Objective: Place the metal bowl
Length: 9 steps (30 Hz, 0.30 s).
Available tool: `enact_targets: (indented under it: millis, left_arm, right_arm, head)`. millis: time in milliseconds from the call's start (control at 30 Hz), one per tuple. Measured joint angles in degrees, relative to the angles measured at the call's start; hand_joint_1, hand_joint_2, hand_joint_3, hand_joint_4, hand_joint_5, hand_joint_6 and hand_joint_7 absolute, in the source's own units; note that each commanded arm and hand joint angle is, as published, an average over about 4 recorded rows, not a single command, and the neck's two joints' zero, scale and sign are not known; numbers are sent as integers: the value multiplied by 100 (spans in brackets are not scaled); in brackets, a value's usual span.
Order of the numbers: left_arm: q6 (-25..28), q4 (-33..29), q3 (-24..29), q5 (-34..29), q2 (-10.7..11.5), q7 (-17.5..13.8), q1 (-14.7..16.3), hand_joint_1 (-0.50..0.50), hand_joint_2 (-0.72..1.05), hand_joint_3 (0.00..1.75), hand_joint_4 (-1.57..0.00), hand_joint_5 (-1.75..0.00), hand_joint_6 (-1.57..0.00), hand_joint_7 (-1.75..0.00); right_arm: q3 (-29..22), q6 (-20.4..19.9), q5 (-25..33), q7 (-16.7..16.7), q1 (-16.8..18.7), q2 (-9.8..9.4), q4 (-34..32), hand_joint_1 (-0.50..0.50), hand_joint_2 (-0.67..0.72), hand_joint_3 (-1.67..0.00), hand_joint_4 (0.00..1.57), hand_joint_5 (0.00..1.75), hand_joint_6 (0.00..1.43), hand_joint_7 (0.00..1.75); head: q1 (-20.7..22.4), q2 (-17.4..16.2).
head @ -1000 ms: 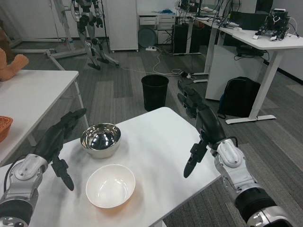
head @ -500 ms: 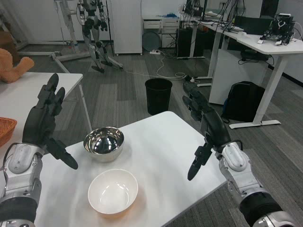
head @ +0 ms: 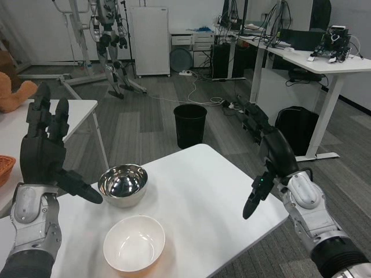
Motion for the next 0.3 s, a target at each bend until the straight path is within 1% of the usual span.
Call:
enact_targets:
  millis: [100,300]
  left_arm:
    - [-32,-120,-31,-148,21,2,2,-50,-72,0,0,0,0,-7]
    - [56,-465,-22,-225,118,3,6,-50,-72,3,0,0,0,-7]
  right_arm:
    - [0,2,1,0,0,-3,-59,-46,66,0,0,0,0,0]
    - [1,3,4,0,0,10,-57,-46,66,0,0,0,0,0]
  head:
    - [-43,10]
    - [-50,44]
